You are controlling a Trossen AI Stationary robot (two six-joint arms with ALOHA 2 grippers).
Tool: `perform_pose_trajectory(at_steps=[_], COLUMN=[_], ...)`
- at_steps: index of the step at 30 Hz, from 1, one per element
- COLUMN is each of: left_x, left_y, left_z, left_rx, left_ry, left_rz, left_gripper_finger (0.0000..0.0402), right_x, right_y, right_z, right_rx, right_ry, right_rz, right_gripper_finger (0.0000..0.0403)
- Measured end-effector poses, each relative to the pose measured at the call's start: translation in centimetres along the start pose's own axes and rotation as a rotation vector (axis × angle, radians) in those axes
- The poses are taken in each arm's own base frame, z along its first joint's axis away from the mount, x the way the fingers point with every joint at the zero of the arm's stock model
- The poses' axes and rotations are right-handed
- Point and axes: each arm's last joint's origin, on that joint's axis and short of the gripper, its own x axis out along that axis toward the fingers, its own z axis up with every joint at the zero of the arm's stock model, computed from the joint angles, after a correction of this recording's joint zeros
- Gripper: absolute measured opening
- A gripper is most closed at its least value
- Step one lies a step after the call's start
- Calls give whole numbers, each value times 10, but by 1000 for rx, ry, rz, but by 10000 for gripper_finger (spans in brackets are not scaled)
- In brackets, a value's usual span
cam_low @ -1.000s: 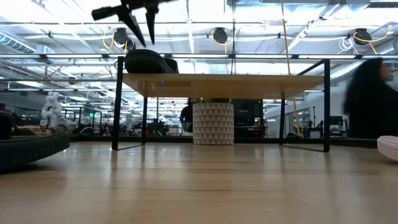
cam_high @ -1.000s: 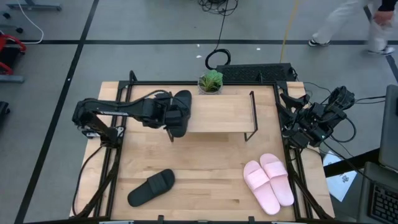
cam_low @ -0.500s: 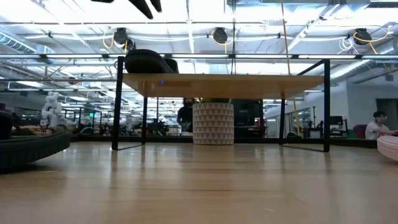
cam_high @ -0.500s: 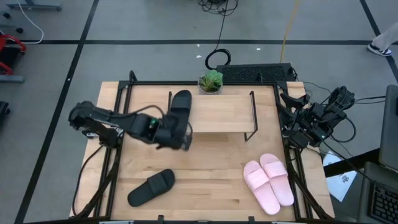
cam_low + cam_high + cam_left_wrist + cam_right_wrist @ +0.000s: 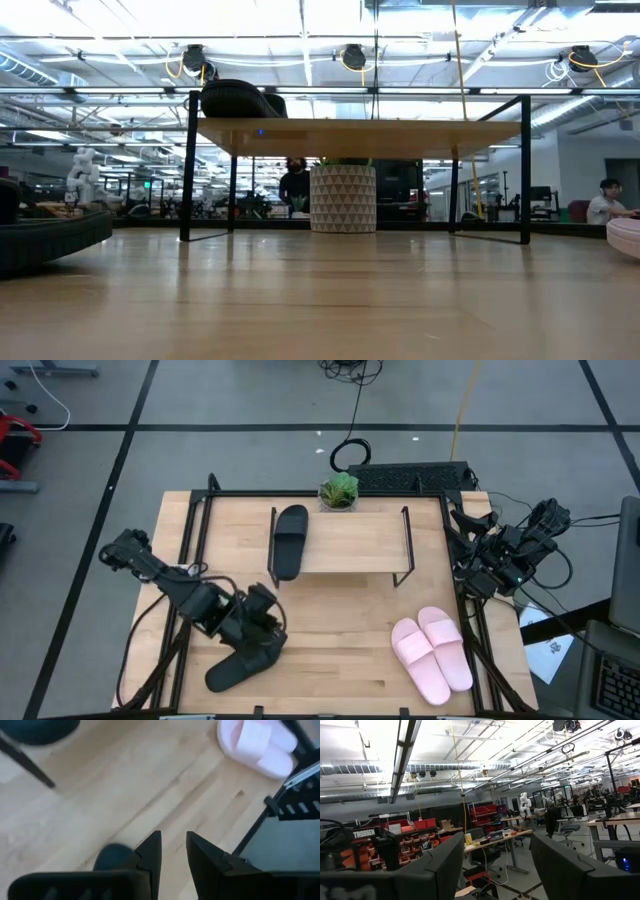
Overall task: Pick and place slides into the shelf
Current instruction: Put the black slipper on the shelf
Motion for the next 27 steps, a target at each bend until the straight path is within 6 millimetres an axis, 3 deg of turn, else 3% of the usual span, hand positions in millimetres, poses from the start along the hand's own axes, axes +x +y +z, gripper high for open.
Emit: perform_pose_trajectory(at_steps=[8, 21, 27], left_x=[13, 55, 58], left_y=[8, 52, 61], left_z=[-34, -76, -94], left_rx=[191, 748, 957], left_ry=[178, 484, 535], left_rz=[27, 147, 133], left_gripper_finger=[88, 88, 88], right_x=[0, 0, 0], right_y=[0, 8, 8], right_z=[0, -6, -7], right_rx=[0, 132, 186], right_ry=[1, 29, 31], right_rz=[3, 32, 32], right_gripper_finger=[220, 219, 219])
